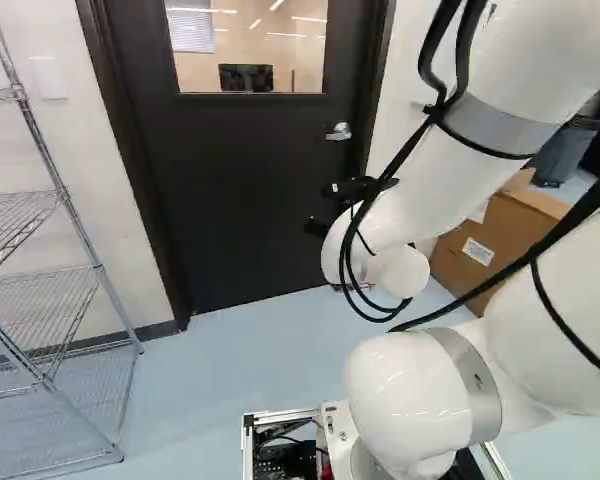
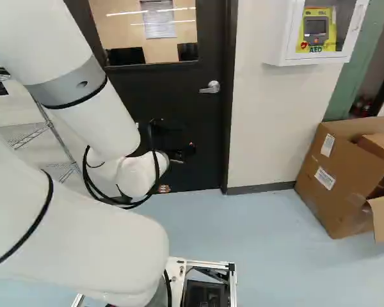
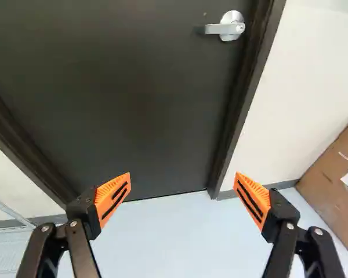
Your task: Open the door and move inside
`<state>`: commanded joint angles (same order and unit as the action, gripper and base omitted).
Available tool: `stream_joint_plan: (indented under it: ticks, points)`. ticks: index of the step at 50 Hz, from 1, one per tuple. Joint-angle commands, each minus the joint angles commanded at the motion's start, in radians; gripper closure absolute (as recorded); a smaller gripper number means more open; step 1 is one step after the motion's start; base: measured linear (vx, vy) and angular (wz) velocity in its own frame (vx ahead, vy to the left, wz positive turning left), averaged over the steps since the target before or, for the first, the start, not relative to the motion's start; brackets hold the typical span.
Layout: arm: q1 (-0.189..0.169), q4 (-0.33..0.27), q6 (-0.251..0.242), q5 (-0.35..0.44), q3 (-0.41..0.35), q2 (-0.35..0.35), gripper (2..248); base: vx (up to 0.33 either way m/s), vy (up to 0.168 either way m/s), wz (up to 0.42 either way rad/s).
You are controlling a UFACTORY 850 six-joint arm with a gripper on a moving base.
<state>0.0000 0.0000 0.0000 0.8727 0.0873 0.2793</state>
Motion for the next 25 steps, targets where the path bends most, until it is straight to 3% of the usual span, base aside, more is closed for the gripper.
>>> stream_joint_plan:
  ticks: [8, 25]
  points:
    - [0.000, 0.000, 0.000, 0.000, 0.000, 0.000, 3, 0.145, -0.013, 0.177]
    - [0.000, 0.000, 0.000, 0.000, 0.000, 0.000, 3, 0.145, -0.042, 0.010]
